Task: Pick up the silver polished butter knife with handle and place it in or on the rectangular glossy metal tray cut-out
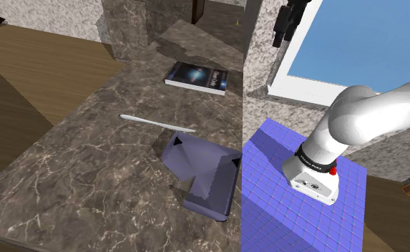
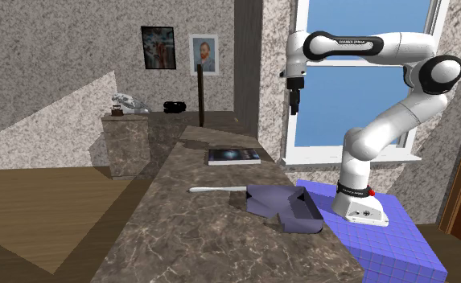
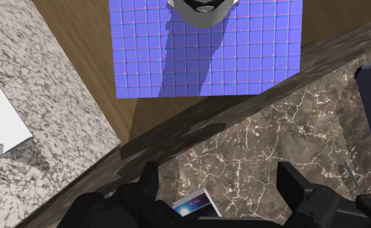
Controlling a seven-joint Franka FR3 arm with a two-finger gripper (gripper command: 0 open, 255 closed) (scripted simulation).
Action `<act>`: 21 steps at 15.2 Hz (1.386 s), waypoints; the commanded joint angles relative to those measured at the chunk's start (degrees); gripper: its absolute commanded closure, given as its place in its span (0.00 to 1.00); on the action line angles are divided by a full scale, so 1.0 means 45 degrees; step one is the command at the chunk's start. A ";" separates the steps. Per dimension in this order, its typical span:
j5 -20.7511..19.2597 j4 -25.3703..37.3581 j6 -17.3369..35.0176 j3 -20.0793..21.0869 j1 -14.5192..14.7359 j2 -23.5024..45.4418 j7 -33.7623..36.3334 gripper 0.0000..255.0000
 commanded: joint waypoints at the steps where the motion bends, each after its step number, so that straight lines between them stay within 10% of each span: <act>1: 0.0000 0.0000 0.0000 0.0000 0.0000 0.0000 0.0000 0.00; 21: 0.1067 0.0811 0.6546 0.2758 0.1892 0.6510 0.0573 0.00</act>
